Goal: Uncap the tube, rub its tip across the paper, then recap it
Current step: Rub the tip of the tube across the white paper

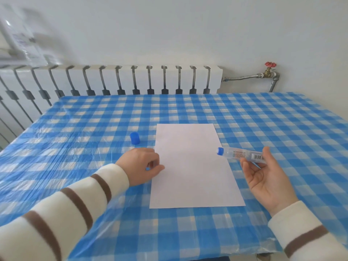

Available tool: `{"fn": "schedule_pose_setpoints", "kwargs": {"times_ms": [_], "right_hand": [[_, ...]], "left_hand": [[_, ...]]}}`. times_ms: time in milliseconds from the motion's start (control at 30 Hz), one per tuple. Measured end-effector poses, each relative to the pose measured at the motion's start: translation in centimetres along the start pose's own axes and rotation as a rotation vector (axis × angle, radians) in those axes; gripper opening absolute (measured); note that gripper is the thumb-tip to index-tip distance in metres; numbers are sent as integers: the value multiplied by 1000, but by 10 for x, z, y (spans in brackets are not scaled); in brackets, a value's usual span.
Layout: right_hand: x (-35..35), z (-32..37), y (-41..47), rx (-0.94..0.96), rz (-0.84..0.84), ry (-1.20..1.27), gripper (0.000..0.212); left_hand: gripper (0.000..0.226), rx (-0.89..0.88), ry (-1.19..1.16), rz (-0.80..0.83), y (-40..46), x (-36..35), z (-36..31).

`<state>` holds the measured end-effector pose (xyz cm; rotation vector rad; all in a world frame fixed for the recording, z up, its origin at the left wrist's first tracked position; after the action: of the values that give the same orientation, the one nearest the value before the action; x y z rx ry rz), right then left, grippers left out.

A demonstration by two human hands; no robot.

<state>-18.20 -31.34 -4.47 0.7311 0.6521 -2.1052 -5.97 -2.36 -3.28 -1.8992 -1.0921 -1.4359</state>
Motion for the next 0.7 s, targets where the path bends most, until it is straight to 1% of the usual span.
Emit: {"fn": "schedule_pose_setpoints", "kwargs": {"times_ms": [133,267,433,633,700], "right_hand": [[4,-4,7,-6,21,4,41],[7,-8,12,-24,37,18,38],[10,-8,13,-44,62,38,40],[10,-8,14,-56,34,44,40],[11,-7,15,-58,25,49,41]], "left_hand": [[20,51,-44,22,29,0,-3],[14,111,-105,-5,73,3,-4],[28,216,-100,-4,129,-1,-4],[48,272,137,81,168,-21,-13],[52,284,180,111,174,-25,-14]]}}
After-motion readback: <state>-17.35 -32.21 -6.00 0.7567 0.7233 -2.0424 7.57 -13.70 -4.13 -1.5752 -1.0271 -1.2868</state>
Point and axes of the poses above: each hand's wrist, its own y-axis towards the middle knuckle, its own x-axis out of the back of the hand, z = x × y, the point moved 1 cm from there along y, towards the middle knuckle, and after that the axes turned 11 degrees about x, right-handed, at the moved point
